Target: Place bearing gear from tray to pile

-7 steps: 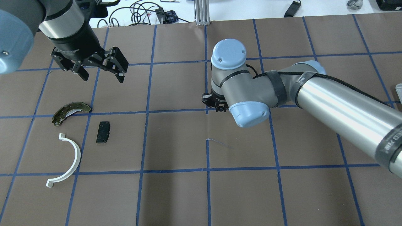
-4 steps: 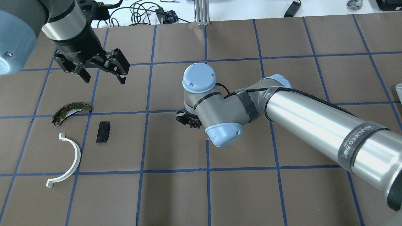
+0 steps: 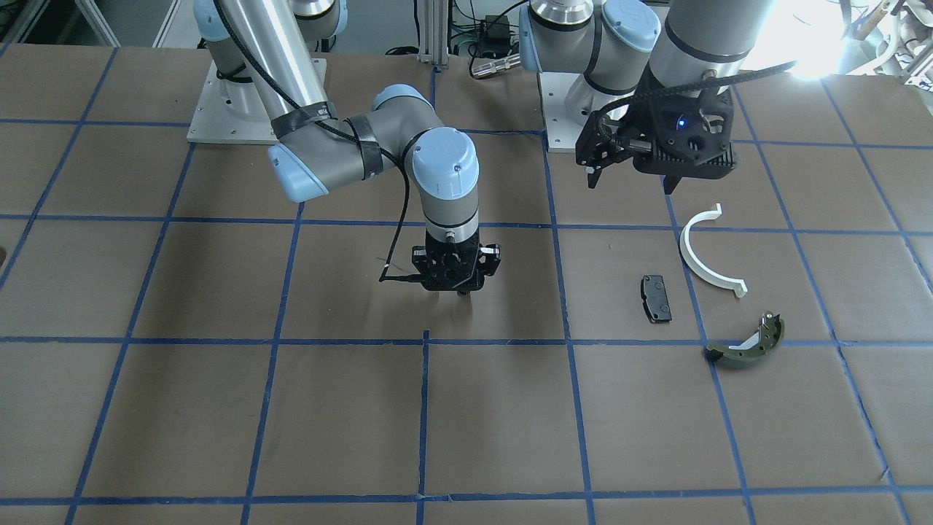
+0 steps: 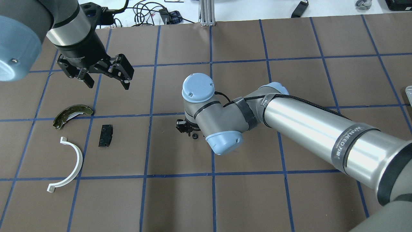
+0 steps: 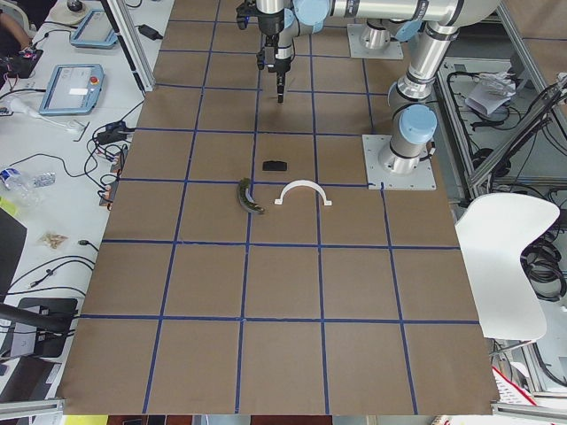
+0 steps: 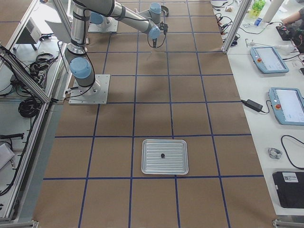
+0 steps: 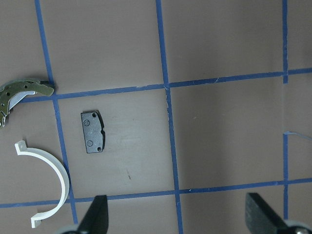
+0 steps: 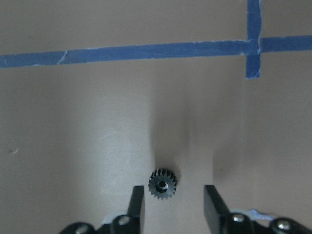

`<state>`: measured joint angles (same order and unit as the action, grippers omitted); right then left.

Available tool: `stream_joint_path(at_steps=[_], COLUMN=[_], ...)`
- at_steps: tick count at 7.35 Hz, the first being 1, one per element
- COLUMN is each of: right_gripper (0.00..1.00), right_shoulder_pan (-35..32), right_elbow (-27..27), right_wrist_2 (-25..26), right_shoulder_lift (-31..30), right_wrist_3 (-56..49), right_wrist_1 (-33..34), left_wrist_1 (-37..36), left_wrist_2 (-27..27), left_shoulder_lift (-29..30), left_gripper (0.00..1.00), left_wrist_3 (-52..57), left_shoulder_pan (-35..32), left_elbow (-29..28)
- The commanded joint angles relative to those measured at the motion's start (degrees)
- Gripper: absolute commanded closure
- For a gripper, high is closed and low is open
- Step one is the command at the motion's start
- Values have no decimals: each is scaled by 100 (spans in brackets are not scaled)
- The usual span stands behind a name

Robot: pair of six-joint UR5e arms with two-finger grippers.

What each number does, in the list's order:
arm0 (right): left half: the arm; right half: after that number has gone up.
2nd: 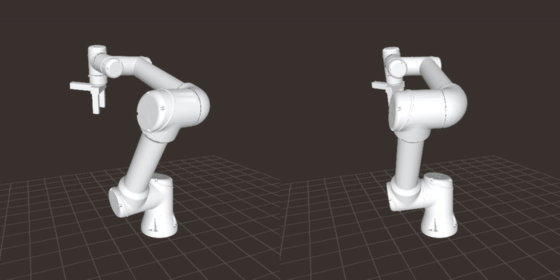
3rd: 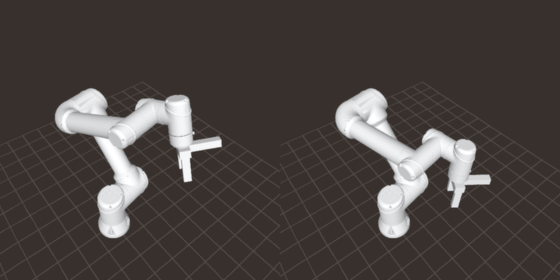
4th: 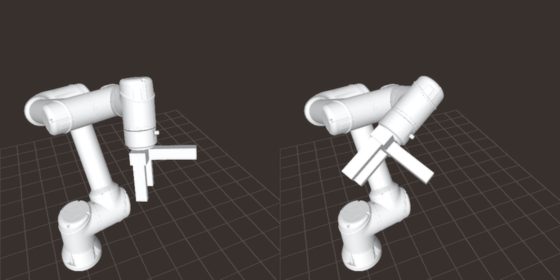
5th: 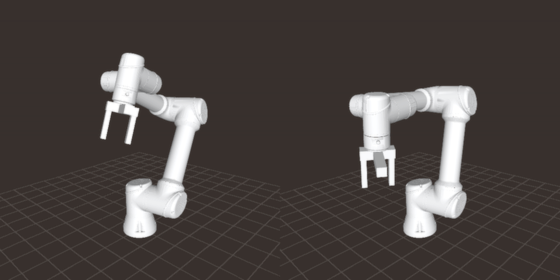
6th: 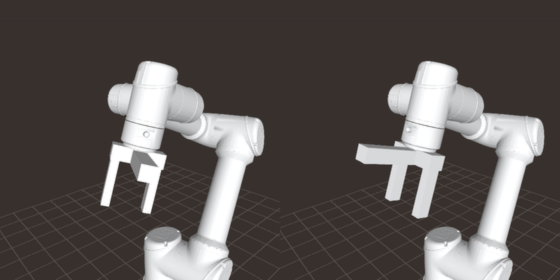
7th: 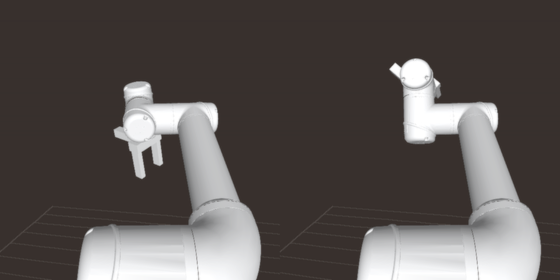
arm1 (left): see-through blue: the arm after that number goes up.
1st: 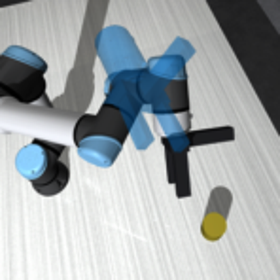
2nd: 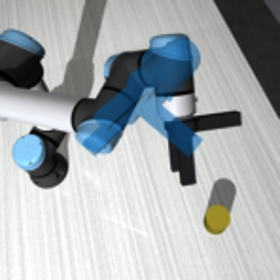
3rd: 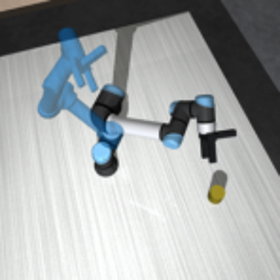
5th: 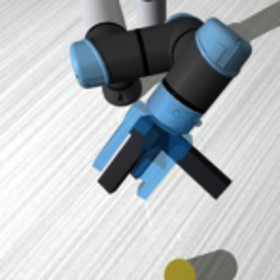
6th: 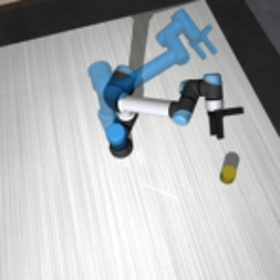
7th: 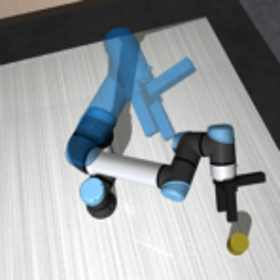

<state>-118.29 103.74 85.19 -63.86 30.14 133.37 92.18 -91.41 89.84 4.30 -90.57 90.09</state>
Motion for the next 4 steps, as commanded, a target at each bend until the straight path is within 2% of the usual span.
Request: stream_joint_path(at_steps=[1, 2, 4], right_gripper=[0, 0, 0], right_shoulder_pan=[278, 663, 1533], right_elbow=[-82, -91, -73], right_wrist_2=[102, 112, 120], right_shoulder_lift=[-56, -161, -572], right_wrist_3=[-532, -980, -2172], right_wrist_1=[-48, -126, -546], left_wrist_1=[-199, -879, -2565], left_wrist_2=[27, 297, 352], left_shoulder_lift=[164, 252, 480], left_gripper=[0, 0, 0], left_wrist_3=[-25, -60, -375], left_shoulder_pan=[-5, -66, -363], left_elbow=[201, 698, 1867])
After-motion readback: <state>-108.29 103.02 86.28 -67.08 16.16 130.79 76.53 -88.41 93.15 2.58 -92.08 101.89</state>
